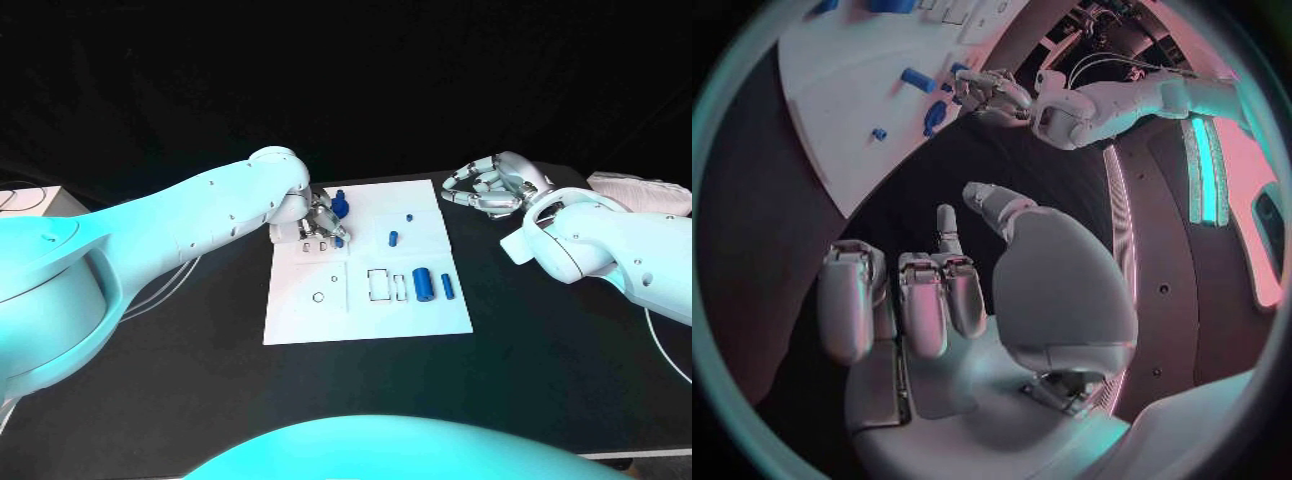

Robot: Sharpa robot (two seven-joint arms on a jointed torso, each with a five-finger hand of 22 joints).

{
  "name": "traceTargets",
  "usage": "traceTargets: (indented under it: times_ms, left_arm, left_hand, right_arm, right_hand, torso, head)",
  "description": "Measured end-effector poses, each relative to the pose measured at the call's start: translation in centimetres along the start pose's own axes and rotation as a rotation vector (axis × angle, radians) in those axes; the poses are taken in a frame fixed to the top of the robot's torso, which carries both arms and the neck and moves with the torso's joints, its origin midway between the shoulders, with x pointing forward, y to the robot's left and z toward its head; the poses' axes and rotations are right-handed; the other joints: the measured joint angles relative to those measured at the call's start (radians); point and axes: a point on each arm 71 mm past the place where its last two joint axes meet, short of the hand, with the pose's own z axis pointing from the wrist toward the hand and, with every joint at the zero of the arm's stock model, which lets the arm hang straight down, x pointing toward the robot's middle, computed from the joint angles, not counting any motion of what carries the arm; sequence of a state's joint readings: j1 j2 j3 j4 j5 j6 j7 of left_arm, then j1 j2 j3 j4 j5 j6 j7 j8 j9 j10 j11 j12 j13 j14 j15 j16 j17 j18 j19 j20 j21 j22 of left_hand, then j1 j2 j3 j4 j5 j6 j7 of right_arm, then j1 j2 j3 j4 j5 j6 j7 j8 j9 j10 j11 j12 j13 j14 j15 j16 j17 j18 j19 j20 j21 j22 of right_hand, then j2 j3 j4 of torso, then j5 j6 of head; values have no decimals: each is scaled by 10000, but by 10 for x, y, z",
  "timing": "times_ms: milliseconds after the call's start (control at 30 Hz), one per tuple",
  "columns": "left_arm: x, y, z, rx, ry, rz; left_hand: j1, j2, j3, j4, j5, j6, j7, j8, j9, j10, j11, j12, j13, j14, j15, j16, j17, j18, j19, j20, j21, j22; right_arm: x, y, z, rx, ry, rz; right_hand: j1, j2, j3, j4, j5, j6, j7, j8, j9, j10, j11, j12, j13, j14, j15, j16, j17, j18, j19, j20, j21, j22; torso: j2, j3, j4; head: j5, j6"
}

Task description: Assemble the parts on the task board

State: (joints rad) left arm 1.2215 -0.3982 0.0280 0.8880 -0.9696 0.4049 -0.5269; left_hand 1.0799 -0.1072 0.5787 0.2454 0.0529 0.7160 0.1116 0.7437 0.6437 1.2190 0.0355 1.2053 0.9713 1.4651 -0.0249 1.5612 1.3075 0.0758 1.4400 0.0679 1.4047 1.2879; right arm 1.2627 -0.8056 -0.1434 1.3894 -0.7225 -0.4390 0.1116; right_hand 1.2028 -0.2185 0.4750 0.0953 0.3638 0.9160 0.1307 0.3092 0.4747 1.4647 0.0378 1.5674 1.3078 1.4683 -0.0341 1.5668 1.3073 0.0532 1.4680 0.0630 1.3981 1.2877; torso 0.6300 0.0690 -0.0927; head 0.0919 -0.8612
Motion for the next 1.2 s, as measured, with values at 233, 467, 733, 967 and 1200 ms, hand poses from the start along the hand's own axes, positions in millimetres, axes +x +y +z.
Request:
traceTargets:
  times_ms: [233,467,733,967,1200]
  left_arm:
    - [1,0,0,117,77,-250]
    - [0,3,-1,254,93,-619]
    - [0,9,-5,433,122,-938]
    - [0,16,-12,557,92,-1076]
    - [0,20,-18,581,-106,-989]
  left_hand:
    - [214,55,400,-146,0,-1,0,65,185,-38,-37,-124,-120,-1,-73,0,0,0,-37,-36,0,-51]
    - [505,136,1562,-764,-51,-30,-154,388,505,39,-185,-172,-121,16,-166,41,0,0,-73,-73,0,-50]
    - [570,148,1832,-619,-26,-100,-225,555,506,158,-304,-339,-187,19,-236,61,0,1,-108,-108,0,-45]
    - [570,148,1887,-564,-26,-100,-225,556,506,233,-378,-348,-179,18,-308,61,0,1,-70,-145,0,14]
    - [443,38,1915,-536,-26,-99,-225,818,506,398,-457,-350,-63,18,-377,60,0,1,-18,-197,47,152]
  right_arm:
    - [0,0,0,16,-2,-5]
    - [0,-1,1,41,-7,-17]
    - [-1,-2,2,84,-24,-31]
    - [-3,-4,1,124,-53,-47]
    - [-3,-5,1,144,-63,-52]
  right_hand:
    - [0,0,0,0,0,1,-1,0,0,0,0,0,-1,0,0,0,8,0,0,0,0,-1]
    - [0,0,0,0,0,1,-1,0,0,0,0,0,-2,0,0,0,8,0,0,0,0,-5]
    - [0,0,0,0,0,3,-3,0,9,0,0,0,-2,0,0,0,7,0,0,0,0,-22]
    - [0,0,0,0,0,6,-6,0,8,0,0,0,-3,0,0,0,6,0,-37,36,0,-43]
    - [0,0,0,0,0,7,-7,-38,8,0,0,0,-4,0,0,0,5,0,-37,36,0,-72]
  torso:
    - [4,2,0]
    - [8,4,0]
    - [0,11,16]
    - [-29,15,57]
    - [-70,17,153]
  head:
    - [18,-1]
    - [21,5]
    - [28,11]
    - [64,3]
    - [91,-62]
